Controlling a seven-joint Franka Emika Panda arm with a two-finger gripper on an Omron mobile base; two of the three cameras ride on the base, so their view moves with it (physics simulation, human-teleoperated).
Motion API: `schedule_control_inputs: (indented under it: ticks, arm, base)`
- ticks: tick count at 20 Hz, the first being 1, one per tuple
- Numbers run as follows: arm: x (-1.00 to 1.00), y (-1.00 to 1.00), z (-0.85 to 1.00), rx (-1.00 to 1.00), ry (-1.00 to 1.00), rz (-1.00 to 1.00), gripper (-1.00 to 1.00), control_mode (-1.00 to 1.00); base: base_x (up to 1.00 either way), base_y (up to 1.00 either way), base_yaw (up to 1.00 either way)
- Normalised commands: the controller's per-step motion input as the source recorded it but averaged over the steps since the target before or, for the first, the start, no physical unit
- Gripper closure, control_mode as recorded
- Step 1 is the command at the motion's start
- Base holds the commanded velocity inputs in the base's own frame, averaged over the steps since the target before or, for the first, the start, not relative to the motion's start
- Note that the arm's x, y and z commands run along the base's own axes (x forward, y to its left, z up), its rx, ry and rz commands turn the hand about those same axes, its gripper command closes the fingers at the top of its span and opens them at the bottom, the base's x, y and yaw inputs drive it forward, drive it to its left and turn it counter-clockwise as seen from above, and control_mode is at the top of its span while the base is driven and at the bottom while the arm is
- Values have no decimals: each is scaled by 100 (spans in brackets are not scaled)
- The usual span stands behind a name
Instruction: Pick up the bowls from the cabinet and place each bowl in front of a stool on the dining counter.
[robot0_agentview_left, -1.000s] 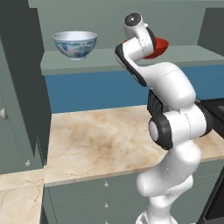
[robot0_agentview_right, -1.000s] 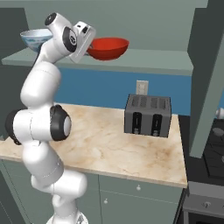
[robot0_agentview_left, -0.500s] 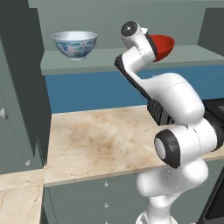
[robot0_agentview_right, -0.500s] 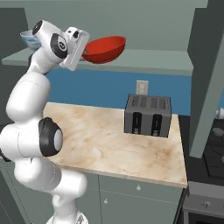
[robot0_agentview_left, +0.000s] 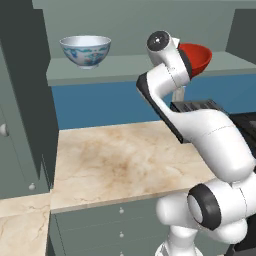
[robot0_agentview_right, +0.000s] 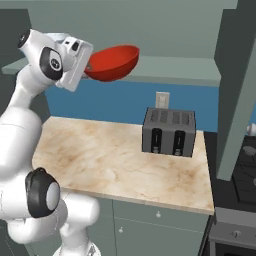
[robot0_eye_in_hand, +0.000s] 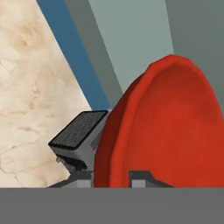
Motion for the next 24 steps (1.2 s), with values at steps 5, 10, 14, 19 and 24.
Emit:
schedule_control_inputs:
  ticks: [5,10,14,19,24]
  arm:
    - [-99,0,0,1,0,0,100,-100]
    - [-90,5,0,10,0,0,100,-100]
    - [-91,3,0,16,0,3,100,-100]
    - [-90,3,0,14,0,5,100,-100]
    - [-82,9,-7,8,0,5,100,-100]
  base:
    - [0,0,0]
    - [0,0,0]
    - [0,0,0]
    - [0,0,0]
    - [0,0,0]
